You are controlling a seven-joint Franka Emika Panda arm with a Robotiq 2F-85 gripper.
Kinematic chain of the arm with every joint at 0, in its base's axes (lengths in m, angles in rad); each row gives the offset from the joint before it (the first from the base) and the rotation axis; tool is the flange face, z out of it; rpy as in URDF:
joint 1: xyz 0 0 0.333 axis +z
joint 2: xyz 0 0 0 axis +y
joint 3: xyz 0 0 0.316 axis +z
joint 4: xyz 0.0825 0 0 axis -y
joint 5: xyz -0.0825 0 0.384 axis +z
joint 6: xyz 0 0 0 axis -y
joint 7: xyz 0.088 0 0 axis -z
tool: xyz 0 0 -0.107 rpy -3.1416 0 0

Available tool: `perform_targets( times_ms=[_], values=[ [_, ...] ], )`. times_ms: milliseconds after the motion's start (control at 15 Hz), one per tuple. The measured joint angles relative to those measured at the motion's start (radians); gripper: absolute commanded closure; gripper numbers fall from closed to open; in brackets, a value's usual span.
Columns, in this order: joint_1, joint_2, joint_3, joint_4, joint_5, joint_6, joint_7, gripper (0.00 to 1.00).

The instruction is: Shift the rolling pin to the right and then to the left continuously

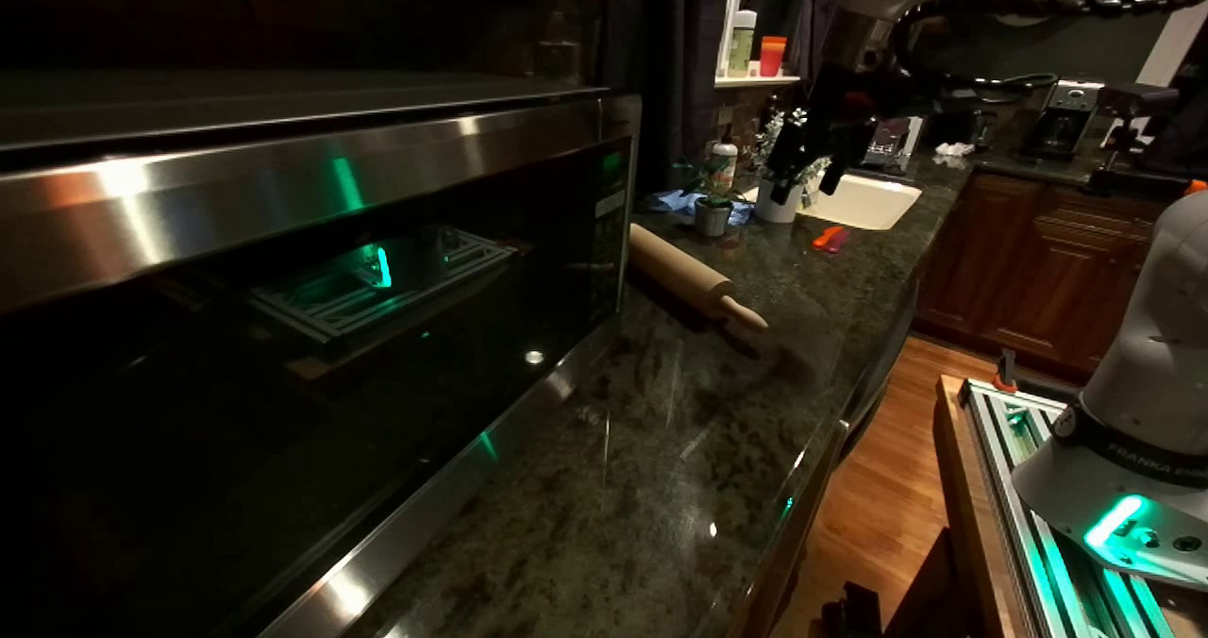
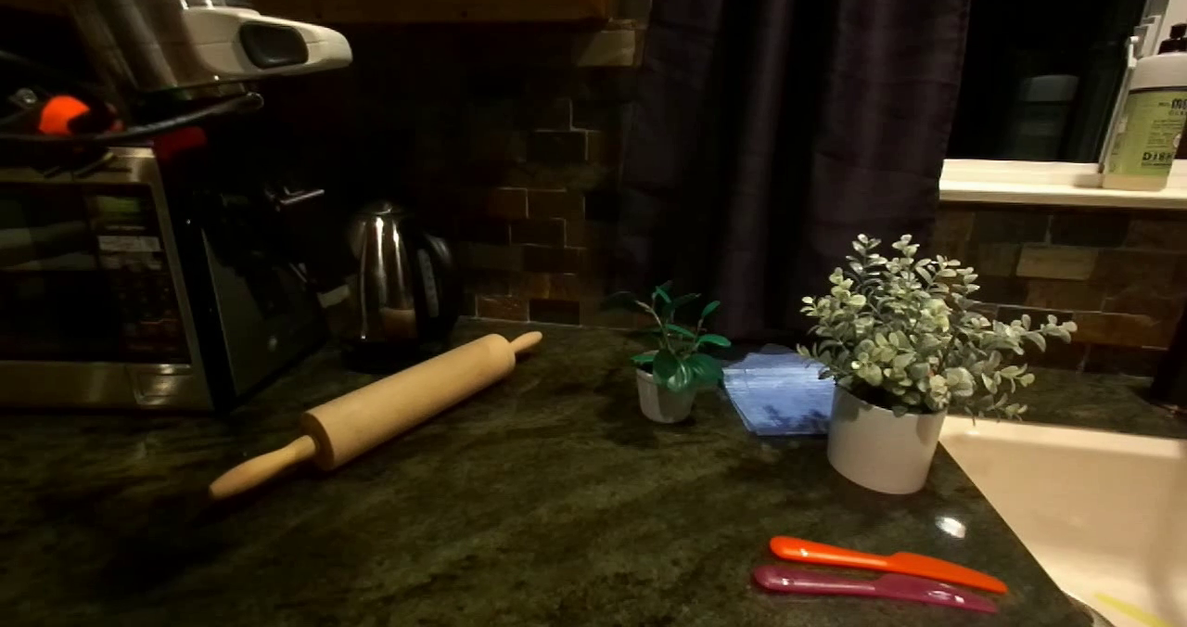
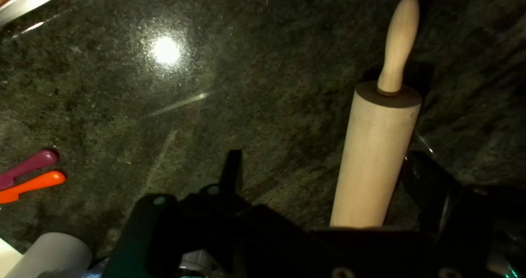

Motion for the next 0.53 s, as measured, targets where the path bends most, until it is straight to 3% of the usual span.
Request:
perform_targets(
  times_ms=[533],
  values=[
    [0.0, -0.013, 0.009, -0.014, 0.01, 0.009, 0.0, 0.0]
  ],
)
